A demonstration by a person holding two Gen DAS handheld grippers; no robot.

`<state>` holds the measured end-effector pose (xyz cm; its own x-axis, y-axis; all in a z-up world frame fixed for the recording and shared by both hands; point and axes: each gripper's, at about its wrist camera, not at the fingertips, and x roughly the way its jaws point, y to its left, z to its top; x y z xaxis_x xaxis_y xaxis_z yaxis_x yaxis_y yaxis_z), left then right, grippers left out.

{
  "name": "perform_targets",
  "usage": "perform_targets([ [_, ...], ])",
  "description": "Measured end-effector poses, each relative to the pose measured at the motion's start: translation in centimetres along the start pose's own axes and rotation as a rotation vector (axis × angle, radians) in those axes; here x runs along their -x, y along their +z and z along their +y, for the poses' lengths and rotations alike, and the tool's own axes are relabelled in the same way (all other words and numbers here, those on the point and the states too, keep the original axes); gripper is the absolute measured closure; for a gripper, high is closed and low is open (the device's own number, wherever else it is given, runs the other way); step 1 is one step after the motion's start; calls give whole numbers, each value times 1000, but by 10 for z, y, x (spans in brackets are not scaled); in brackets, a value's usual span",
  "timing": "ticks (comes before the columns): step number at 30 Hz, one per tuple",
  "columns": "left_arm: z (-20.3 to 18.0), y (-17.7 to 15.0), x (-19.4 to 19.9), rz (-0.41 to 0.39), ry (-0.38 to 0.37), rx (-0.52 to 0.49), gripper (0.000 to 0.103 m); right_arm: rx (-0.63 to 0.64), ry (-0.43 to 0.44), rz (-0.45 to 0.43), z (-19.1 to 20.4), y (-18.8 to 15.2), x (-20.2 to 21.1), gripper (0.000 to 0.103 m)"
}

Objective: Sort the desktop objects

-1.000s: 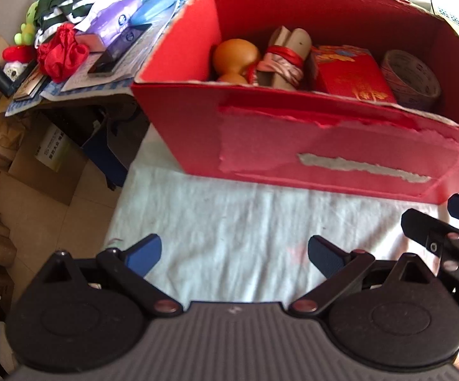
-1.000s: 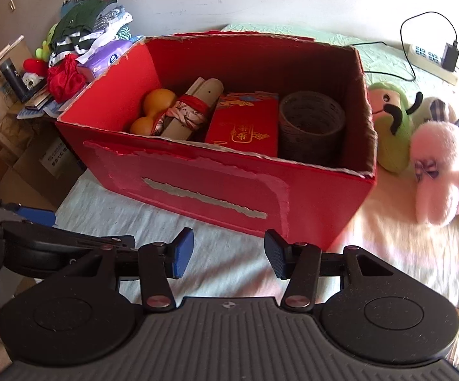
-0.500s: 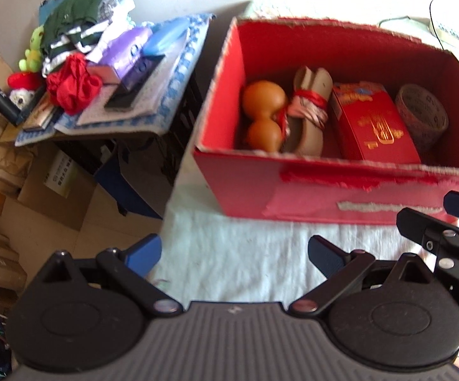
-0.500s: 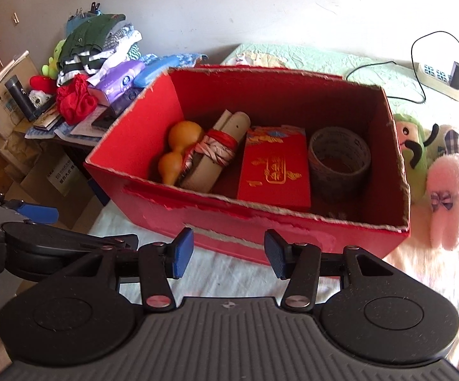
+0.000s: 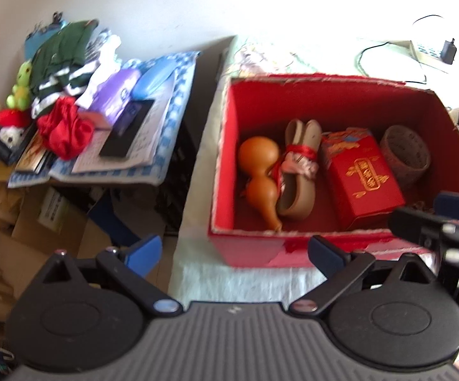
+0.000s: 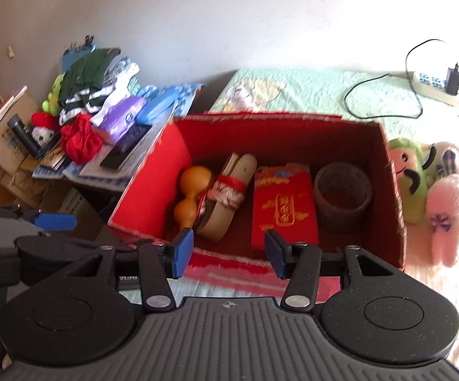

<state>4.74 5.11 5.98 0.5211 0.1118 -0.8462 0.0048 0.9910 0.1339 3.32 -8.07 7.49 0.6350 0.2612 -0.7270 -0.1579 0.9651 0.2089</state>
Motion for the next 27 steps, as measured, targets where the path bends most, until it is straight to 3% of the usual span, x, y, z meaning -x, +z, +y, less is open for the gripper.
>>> perform_targets([
  [15,-33,41,-19,-28,-70,-99,3,-92,-176,-67,-30,22,-19,50],
  [27,-48,57,-52,26,-101,-119,3,-103,-218,-15,-43,32,-47,44],
])
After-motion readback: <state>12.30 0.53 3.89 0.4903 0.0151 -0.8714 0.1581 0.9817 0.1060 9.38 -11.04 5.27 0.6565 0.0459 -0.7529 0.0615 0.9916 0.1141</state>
